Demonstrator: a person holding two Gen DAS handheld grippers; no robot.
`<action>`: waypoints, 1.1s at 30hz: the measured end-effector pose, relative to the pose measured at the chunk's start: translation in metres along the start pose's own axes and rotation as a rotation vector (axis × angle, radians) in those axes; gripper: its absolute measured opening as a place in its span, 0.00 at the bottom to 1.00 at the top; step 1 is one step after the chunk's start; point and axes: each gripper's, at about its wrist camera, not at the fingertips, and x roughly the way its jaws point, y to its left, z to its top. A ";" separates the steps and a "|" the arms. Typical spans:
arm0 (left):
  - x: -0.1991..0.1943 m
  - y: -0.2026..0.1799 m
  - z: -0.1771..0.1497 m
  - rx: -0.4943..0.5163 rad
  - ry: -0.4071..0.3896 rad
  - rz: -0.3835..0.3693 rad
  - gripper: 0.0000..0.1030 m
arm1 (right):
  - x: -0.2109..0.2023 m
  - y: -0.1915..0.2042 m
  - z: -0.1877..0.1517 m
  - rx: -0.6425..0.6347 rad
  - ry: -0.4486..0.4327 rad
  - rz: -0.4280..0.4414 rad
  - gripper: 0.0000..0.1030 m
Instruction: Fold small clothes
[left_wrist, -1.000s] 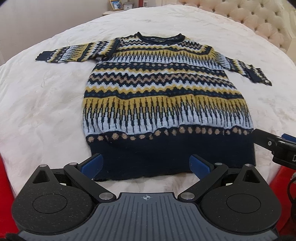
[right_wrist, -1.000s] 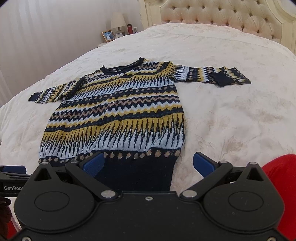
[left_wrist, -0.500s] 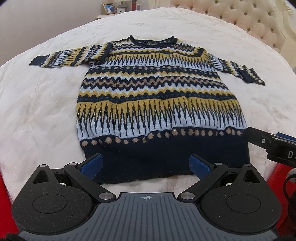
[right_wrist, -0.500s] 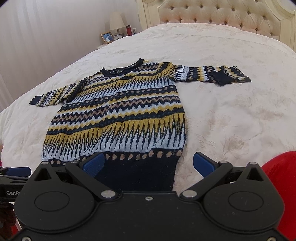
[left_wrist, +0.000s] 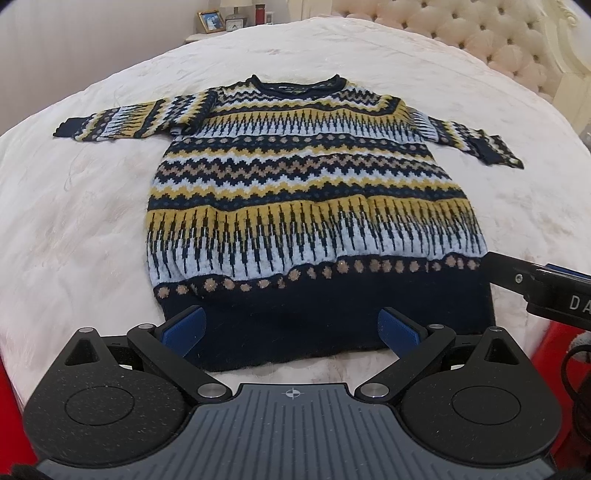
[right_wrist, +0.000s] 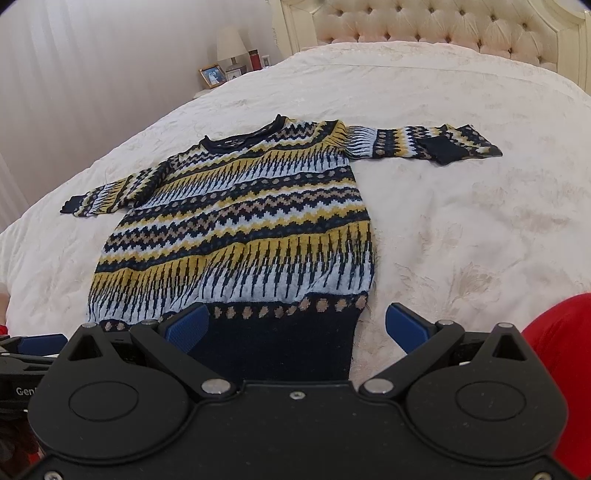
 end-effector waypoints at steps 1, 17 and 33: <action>0.000 0.000 0.000 0.001 -0.001 0.001 0.98 | 0.000 0.000 0.000 0.000 0.000 0.000 0.99; 0.001 0.003 0.009 0.009 -0.044 0.038 0.98 | 0.009 -0.004 0.004 0.045 0.003 0.019 0.99; 0.015 0.001 0.052 0.036 -0.152 0.057 0.98 | 0.042 -0.016 0.035 0.097 -0.008 0.114 0.99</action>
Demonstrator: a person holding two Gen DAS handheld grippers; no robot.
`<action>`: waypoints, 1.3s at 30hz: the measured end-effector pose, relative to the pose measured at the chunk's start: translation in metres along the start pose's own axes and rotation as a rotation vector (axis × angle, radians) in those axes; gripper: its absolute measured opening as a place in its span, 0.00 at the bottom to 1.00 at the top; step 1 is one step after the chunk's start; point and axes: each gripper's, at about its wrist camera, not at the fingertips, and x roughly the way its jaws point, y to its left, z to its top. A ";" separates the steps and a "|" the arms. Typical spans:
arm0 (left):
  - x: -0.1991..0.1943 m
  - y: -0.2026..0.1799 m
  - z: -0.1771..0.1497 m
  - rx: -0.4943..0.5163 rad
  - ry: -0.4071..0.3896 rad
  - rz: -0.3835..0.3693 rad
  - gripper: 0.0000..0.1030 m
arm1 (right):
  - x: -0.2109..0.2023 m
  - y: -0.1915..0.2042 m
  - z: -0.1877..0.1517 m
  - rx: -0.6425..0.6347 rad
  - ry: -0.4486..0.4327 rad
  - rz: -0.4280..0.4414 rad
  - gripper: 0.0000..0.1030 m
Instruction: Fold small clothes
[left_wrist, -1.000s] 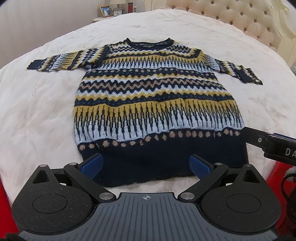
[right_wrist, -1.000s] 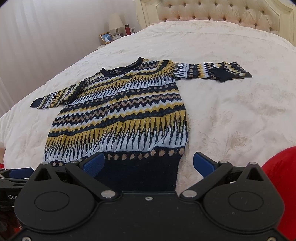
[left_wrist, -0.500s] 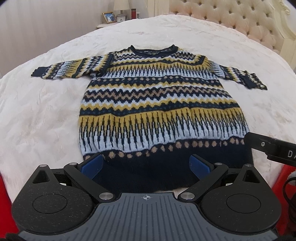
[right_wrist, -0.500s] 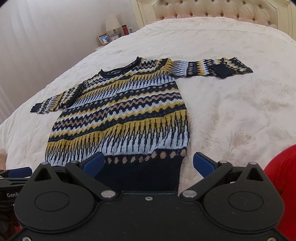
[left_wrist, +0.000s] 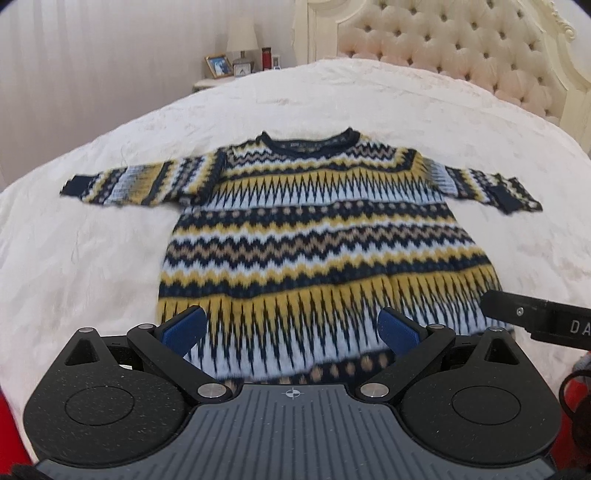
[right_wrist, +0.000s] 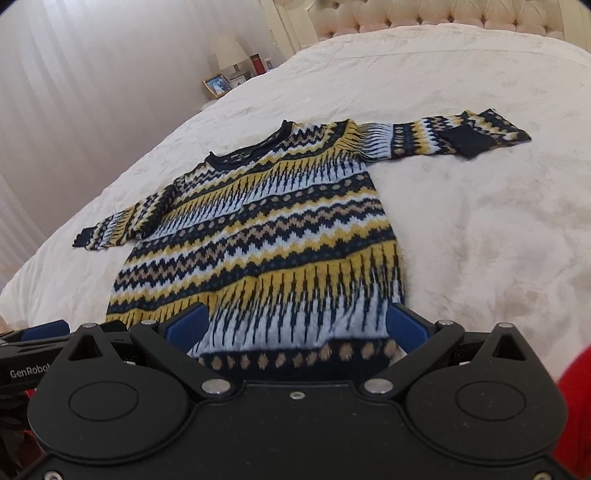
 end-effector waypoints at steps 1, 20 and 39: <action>0.003 0.000 0.003 0.003 -0.006 -0.004 0.98 | 0.002 0.000 0.003 -0.006 -0.005 0.002 0.99; 0.093 0.011 0.062 0.001 -0.150 0.014 0.98 | 0.073 -0.064 0.089 -0.185 -0.120 -0.261 0.97; 0.180 0.028 0.028 -0.002 -0.010 0.020 1.00 | 0.129 -0.107 0.138 -0.078 -0.123 -0.320 0.61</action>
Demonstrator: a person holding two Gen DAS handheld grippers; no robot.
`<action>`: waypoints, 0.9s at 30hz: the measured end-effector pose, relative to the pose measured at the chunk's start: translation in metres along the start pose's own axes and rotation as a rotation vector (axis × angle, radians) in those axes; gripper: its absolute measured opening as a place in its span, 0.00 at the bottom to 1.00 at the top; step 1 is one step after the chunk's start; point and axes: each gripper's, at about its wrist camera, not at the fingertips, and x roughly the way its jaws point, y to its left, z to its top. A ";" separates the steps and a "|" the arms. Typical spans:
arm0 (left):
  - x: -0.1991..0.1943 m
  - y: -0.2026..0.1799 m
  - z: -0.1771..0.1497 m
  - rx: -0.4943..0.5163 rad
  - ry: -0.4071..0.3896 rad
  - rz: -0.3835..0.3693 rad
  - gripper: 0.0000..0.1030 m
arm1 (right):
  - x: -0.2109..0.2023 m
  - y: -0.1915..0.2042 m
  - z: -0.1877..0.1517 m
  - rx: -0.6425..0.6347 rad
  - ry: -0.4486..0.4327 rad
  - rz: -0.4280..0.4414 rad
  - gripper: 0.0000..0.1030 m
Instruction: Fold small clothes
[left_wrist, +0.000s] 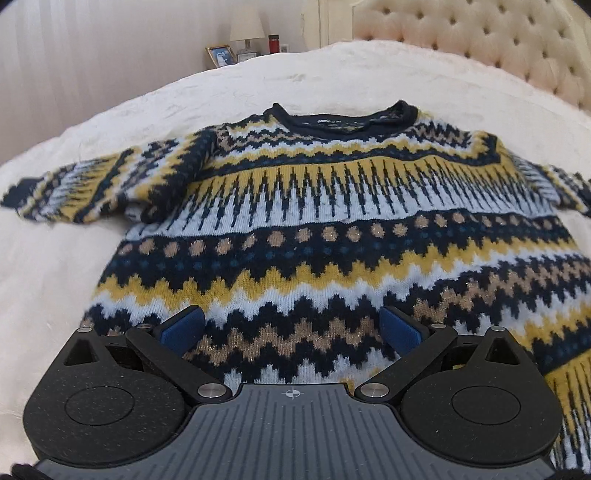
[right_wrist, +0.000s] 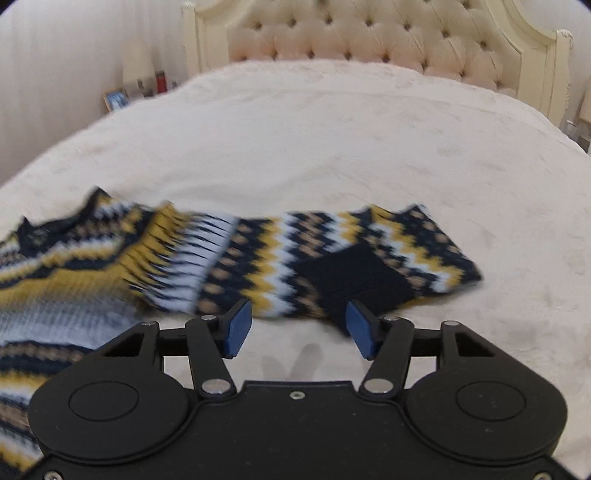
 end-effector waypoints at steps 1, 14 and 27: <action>0.000 0.002 0.000 -0.009 0.001 -0.009 1.00 | -0.003 0.007 0.001 0.006 -0.009 0.032 0.61; -0.009 0.027 0.033 0.059 0.057 -0.105 0.86 | -0.009 0.080 0.020 0.106 -0.056 0.344 0.83; 0.024 0.201 0.097 -0.219 -0.048 -0.072 0.85 | 0.012 0.075 -0.009 0.007 -0.113 0.405 0.88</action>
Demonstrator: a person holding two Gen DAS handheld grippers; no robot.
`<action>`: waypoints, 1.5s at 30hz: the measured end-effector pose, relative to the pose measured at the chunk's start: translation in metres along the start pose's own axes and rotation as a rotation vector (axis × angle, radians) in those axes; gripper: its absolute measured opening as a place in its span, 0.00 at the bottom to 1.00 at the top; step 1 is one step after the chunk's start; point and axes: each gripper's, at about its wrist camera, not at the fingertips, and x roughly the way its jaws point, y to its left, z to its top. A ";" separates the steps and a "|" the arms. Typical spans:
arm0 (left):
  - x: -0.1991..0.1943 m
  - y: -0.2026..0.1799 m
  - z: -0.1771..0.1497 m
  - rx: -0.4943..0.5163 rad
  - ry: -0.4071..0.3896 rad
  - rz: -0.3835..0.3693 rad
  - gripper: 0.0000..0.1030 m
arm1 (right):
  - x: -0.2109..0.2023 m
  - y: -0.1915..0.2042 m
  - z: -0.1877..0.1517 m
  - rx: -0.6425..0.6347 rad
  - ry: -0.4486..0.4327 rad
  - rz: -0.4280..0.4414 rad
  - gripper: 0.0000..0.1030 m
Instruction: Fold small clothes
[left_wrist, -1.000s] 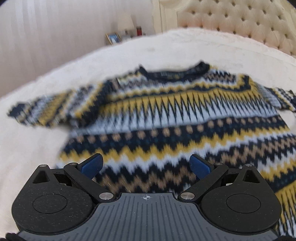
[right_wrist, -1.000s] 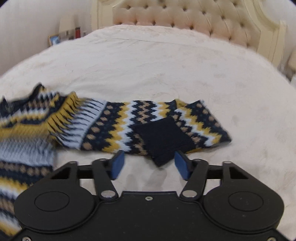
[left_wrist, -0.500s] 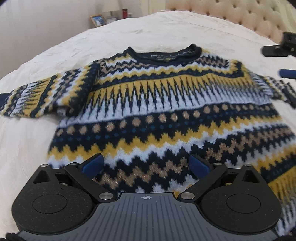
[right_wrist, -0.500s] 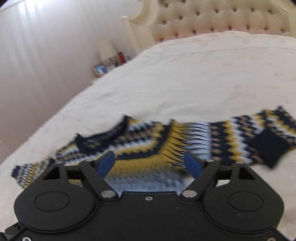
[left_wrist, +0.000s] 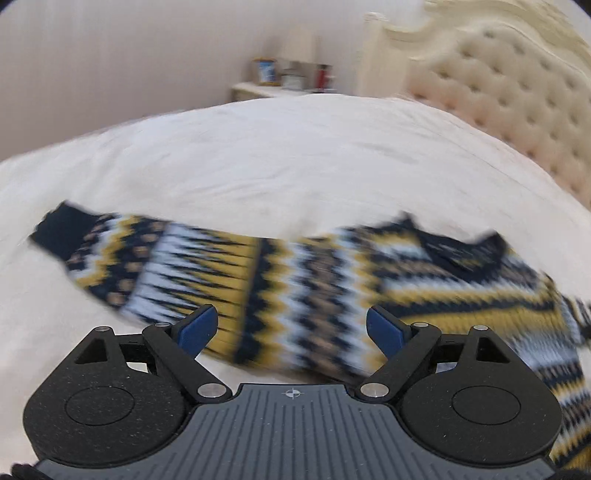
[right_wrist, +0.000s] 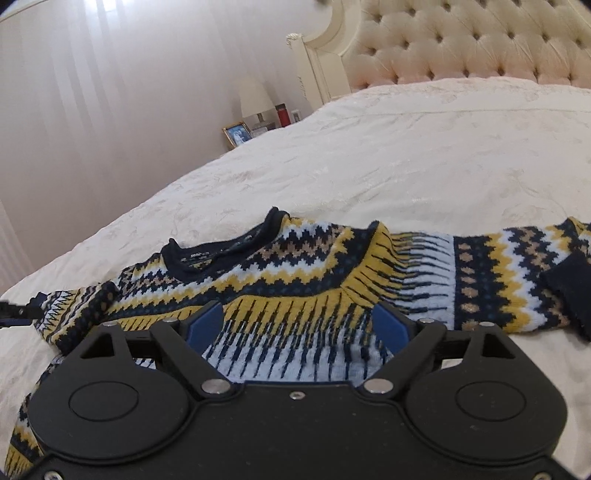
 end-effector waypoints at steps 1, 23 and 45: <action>0.004 0.010 0.003 -0.020 -0.005 0.021 0.86 | -0.001 0.002 0.000 0.000 -0.006 0.006 0.88; 0.065 0.083 0.027 -0.142 0.027 0.152 0.47 | 0.004 0.018 -0.012 -0.040 0.018 0.070 0.90; -0.035 -0.100 0.064 0.085 -0.143 -0.069 0.08 | -0.009 0.008 0.007 0.019 0.006 0.051 0.90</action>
